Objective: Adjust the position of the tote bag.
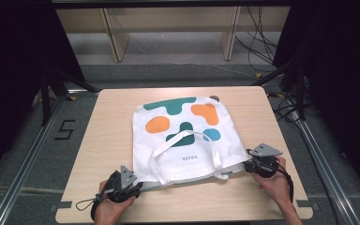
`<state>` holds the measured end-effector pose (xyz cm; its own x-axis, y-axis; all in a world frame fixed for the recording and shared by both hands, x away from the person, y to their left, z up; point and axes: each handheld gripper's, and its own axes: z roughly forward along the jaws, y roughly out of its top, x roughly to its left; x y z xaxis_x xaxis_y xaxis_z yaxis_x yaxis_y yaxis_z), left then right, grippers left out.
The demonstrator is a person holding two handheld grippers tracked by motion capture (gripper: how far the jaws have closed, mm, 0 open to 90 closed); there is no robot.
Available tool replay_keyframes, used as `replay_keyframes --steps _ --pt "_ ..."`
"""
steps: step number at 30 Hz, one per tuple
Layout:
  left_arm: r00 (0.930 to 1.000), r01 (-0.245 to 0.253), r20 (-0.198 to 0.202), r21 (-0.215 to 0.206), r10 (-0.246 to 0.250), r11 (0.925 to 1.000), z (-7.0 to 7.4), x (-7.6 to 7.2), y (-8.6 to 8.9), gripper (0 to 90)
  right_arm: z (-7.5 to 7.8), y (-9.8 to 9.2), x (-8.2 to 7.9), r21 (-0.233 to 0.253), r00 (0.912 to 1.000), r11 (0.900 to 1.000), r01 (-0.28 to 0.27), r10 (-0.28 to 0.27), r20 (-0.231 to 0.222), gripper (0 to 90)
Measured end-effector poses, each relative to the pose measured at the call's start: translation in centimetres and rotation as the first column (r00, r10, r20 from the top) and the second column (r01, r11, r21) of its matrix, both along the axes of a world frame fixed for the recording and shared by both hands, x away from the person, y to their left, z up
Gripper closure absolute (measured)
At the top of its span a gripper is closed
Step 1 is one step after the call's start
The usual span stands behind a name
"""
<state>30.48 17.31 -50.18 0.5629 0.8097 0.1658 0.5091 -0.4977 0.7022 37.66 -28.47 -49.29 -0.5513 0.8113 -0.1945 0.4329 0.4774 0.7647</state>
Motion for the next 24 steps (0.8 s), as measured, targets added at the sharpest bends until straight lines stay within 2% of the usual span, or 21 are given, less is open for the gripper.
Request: replay_keyframes --steps 1,2,3,4,5,8,9,11,12,13,14,15,17,18,19,20,21,22,24 --pt "1.0000 0.000 0.000 0.000 0.000 1.0000 0.0 0.0 0.0 57.8 0.0 0.0 0.0 0.000 1.0000 1.000 0.000 0.000 0.000 59.4" --pt "0.9998 0.015 0.014 -0.005 -0.015 0.9999 0.1 0.2 0.0 57.8 -0.1 0.1 0.1 0.004 0.9998 1.000 -0.005 0.005 -0.017 60.6" --pt "0.9993 0.031 0.023 -0.001 -0.031 0.9995 0.1 0.4 0.0 64.4 -0.1 0.2 0.1 -0.007 1.0000 1.000 -0.001 0.001 -0.010 62.9" --pt "0.9967 0.076 0.024 0.030 -0.077 0.9966 0.3 0.7 0.0 73.5 -0.1 0.2 0.2 -0.020 0.9999 1.000 -0.010 0.010 -0.003 67.4" --pt "0.9967 0.076 0.024 0.030 -0.077 0.9966 0.3 0.7 0.0 75.6 -0.1 0.2 0.2 -0.020 0.9999 1.000 -0.010 0.010 -0.003 67.4" --pt "0.9965 0.082 0.017 -0.007 -0.081 0.9966 0.1 1.1 0.3 77.5 -0.1 0.4 0.3 -0.015 0.9998 1.000 -0.011 0.011 -0.015 74.0" --pt "0.9965 0.082 0.017 -0.007 -0.081 0.9966 0.1 1.1 0.3 78.3 -0.1 0.4 0.3 -0.015 0.9998 1.000 -0.011 0.011 -0.015 74.0" --pt "0.9964 0.081 0.023 -0.010 -0.081 0.9966 0.4 1.0 0.6 79.8 0.2 0.5 0.1 -0.009 0.9999 1.000 -0.016 0.016 -0.003 76.0" --pt "0.9957 0.083 0.040 -0.013 -0.083 0.9964 0.7 0.9 0.6 80.6 0.9 0.4 -0.3 0.030 0.9996 1.000 -0.005 0.004 0.027 77.8" --pt "0.9957 0.083 0.040 -0.013 -0.083 0.9964 0.7 0.9 0.6 81.2 0.9 0.4 -0.3 0.030 0.9996 1.000 -0.005 0.004 0.027 77.8" --pt "0.9939 0.095 0.057 -0.014 -0.094 0.9954 1.0 0.8 0.7 81.8 1.3 0.4 -0.5 0.040 0.9988 0.999 -0.013 0.011 0.047 79.0" --pt "0.9934 0.100 0.056 -0.006 -0.100 0.9949 1.3 0.7 0.9 82.3 1.4 0.4 -0.6 0.039 0.9987 0.999 -0.013 0.011 0.051 79.2" --pt "0.9941 0.097 0.050 -0.018 -0.096 0.9951 1.5 0.7 0.9 83.0 1.5 0.4 -0.7 0.039 0.9985 0.999 -0.019 0.016 0.053 79.3" --pt "0.9939 0.094 0.063 -0.050 -0.090 0.9944 2.0 0.5 1.2 83.4 1.7 0.4 -1.1 0.064 0.9992 0.998 -0.022 0.020 0.035 79.4" --pt "0.9929 0.099 0.072 -0.049 -0.095 0.9939 2.2 0.5 1.3 83.5 2.0 0.3 -1.2 0.066 0.9980 0.997 -0.026 0.022 0.060 79.5" --pt "0.9929 0.099 0.072 -0.049 -0.095 0.9939 2.2 0.5 1.3 83.5 2.2 0.2 -1.4 0.082 0.9981 0.996 -0.024 0.020 0.059 79.5" --pt "0.9917 0.101 0.087 -0.069 -0.095 0.9925 2.4 0.4 1.3 83.5 2.2 0.2 -1.4 0.082 0.9981 0.996 -0.024 0.020 0.059 79.5" --pt "0.9933 0.089 0.080 -0.087 -0.083 0.9922 2.6 0.4 1.4 83.6 2.5 0.2 -1.8 0.115 0.9986 0.993 -0.015 0.009 0.051 79.6" --pt "0.9935 0.084 0.084 -0.100 -0.076 0.9914 2.7 0.3 1.4 83.7 2.7 0.1 -1.8 0.107 0.9977 0.994 -0.025 0.018 0.065 79.6"
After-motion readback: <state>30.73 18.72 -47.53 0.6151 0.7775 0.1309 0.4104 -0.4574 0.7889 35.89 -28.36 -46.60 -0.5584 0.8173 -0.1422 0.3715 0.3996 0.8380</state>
